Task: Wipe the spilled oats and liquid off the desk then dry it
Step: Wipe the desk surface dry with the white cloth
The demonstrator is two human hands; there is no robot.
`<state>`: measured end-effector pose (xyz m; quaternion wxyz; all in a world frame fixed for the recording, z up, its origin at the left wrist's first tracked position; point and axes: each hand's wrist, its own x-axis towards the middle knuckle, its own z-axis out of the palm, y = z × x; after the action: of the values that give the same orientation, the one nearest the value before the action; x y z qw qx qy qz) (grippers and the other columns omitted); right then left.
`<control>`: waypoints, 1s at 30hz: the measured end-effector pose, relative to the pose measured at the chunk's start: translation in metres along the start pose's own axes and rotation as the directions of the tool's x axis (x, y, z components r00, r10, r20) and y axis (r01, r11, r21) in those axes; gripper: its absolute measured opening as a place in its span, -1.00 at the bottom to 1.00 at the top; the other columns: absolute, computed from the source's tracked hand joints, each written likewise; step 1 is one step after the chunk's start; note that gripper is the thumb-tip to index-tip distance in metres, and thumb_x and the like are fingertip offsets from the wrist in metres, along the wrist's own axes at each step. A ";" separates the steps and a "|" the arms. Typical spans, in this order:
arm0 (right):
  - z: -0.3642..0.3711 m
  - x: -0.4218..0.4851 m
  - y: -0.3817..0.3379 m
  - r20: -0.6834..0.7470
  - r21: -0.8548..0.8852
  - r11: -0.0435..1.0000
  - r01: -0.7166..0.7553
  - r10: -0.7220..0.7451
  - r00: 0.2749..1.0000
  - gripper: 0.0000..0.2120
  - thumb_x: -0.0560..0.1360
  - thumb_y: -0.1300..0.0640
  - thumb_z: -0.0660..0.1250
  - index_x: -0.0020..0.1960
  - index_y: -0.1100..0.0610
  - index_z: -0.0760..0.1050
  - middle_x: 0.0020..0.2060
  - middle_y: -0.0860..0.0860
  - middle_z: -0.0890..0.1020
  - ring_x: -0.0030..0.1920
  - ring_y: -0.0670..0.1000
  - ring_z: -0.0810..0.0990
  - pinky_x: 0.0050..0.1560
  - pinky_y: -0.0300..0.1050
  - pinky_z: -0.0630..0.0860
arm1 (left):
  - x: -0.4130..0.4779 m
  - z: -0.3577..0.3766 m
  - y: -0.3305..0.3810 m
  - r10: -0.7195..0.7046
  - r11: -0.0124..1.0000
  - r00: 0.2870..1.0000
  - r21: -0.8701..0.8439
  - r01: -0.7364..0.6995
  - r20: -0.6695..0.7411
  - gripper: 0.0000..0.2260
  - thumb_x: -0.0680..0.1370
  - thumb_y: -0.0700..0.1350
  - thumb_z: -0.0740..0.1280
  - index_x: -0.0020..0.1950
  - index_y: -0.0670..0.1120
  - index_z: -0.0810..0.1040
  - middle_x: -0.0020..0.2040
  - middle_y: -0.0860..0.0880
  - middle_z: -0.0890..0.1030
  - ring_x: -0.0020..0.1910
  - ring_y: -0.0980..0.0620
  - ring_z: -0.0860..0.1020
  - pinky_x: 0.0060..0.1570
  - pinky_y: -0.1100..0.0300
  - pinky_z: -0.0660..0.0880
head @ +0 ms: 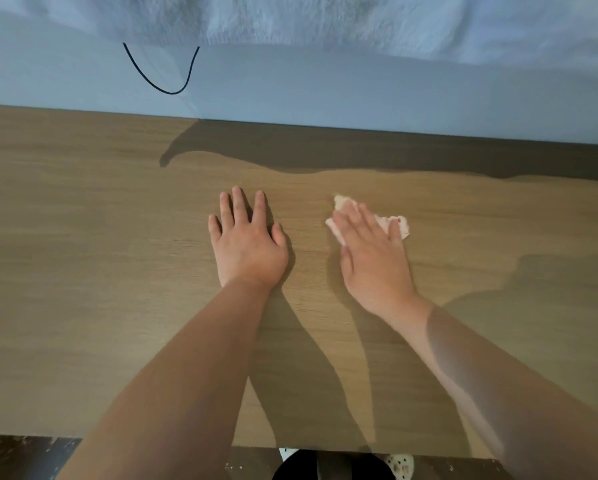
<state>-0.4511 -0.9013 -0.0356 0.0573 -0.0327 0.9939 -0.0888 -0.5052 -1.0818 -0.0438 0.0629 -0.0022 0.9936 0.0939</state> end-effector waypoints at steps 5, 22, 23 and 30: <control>-0.012 -0.004 0.078 -0.093 0.039 0.995 -0.096 0.099 0.991 -0.40 0.54 0.13 0.02 0.57 -0.03 0.06 0.55 -0.05 0.16 0.56 -0.04 0.05 0.51 0.24 0.01 | -0.001 -0.002 -0.001 0.007 1.000 1.000 -0.010 -0.007 -0.004 -0.46 0.64 0.08 0.00 0.61 0.00 0.02 0.61 -0.13 -0.07 0.58 -0.12 -0.15 0.52 -0.12 -0.15; -0.017 -0.082 0.175 -0.106 0.099 0.941 -0.322 0.332 0.937 -0.47 0.57 0.15 0.06 0.55 0.13 0.17 0.56 0.13 0.13 0.56 0.17 0.05 0.45 0.36 0.05 | -0.085 0.019 0.132 0.159 0.974 0.987 -0.164 -0.157 -0.005 -0.51 0.63 -0.07 0.12 0.57 -0.01 0.17 0.61 -0.06 0.04 0.58 -0.07 -0.09 0.52 -0.13 -0.11; -0.013 -0.097 0.167 -0.098 0.073 0.967 -0.246 0.252 0.963 -0.46 0.58 0.13 0.05 0.56 0.13 0.14 0.57 0.11 0.10 0.57 0.15 0.02 0.47 0.33 0.03 | -0.092 0.025 0.144 0.179 0.972 0.984 -0.155 -0.175 0.013 -0.50 0.64 -0.06 0.09 0.59 0.00 0.13 0.61 -0.06 0.01 0.58 -0.07 -0.12 0.52 -0.13 -0.13; -0.018 -0.179 0.201 0.129 -0.056 0.895 0.442 -0.433 0.892 -0.45 0.61 0.18 0.10 0.55 -0.12 0.09 0.57 -0.10 0.10 0.57 -0.02 0.02 0.51 0.19 0.04 | -0.105 0.045 0.166 0.171 0.985 0.984 -0.001 -0.171 0.046 -0.50 0.66 0.04 -0.03 0.60 0.02 0.04 0.62 -0.05 -0.04 0.58 -0.06 -0.14 0.52 -0.13 -0.15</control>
<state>-0.2866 -0.6876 -0.0347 0.0905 -0.2629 0.9590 -0.0556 -0.3977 -0.9112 -0.0432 0.0776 0.0852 0.9885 0.0977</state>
